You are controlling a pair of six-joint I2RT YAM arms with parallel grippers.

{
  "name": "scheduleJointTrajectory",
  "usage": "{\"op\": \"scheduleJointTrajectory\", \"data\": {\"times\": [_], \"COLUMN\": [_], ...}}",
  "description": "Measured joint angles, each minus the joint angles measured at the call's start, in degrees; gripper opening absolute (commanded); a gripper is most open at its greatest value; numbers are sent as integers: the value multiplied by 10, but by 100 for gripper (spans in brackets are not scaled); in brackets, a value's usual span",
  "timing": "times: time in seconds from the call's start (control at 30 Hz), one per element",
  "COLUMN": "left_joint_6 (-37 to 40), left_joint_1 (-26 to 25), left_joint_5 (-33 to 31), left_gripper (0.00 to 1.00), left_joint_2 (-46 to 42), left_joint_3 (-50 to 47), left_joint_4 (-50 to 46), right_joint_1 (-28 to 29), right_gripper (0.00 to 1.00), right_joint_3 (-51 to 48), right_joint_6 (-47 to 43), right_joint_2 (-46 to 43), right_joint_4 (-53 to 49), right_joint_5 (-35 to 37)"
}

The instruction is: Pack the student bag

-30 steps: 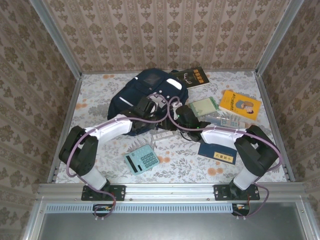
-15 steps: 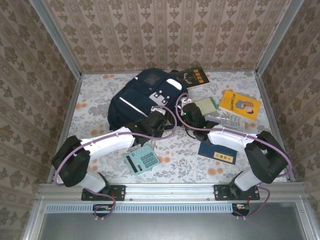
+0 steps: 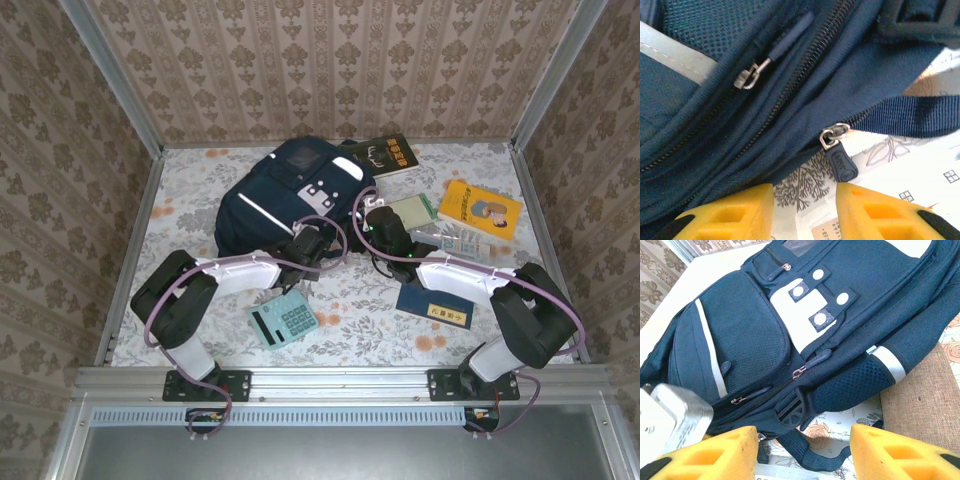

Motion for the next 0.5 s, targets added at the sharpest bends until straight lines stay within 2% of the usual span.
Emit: {"op": "scheduleJointTrajectory", "data": {"times": [0.33,0.5], "left_joint_6": [22,32], "left_joint_1": [73,80], "left_joint_5": [53,59], "left_gripper": [43,43], "left_joint_2": [27,33], "left_joint_3": [24,36], "left_joint_4": [21,23], "right_joint_1": [0,0], "right_gripper": [53,53], "right_joint_3": [0,0], "right_joint_6": [1,3], "right_joint_2": [7,13], "right_joint_4": [0,0], "right_joint_5": [-3,-5]}}
